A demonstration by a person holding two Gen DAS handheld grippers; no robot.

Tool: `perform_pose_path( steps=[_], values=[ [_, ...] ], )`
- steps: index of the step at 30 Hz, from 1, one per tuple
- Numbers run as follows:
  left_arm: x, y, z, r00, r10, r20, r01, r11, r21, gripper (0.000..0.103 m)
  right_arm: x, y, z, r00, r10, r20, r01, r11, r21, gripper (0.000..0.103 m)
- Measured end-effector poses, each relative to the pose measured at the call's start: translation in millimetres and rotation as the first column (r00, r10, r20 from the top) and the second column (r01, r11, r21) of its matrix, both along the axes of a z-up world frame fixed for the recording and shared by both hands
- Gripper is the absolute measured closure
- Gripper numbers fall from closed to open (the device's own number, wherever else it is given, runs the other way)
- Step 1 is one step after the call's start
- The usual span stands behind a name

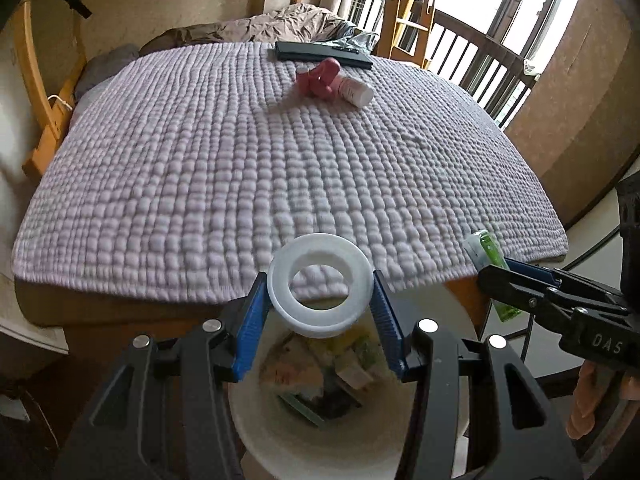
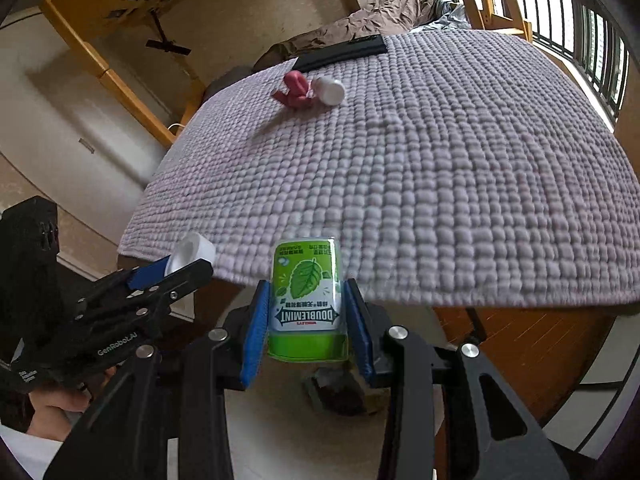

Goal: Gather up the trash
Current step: 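Carry the green bottle and tape roll in both tools over the bin, then open both tools to drop the green bottle and tape roll into the bin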

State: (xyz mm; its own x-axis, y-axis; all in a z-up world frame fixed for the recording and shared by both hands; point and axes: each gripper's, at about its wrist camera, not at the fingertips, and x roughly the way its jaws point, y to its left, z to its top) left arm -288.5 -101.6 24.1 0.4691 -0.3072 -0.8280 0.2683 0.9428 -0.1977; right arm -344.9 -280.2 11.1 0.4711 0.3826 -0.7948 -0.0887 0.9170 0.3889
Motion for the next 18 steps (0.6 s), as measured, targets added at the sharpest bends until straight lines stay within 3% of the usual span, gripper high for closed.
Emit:
perform_pose_path(
  steps=[18],
  values=[
    [-28.9,1.4,-22.1,0.997,0.002,-0.072,-0.001,1.0,0.007,0.051,-32.1,3.1,-18.1,0.998,0.006,-0.069,-0.006,1.0,0.006,0.066]
  ],
)
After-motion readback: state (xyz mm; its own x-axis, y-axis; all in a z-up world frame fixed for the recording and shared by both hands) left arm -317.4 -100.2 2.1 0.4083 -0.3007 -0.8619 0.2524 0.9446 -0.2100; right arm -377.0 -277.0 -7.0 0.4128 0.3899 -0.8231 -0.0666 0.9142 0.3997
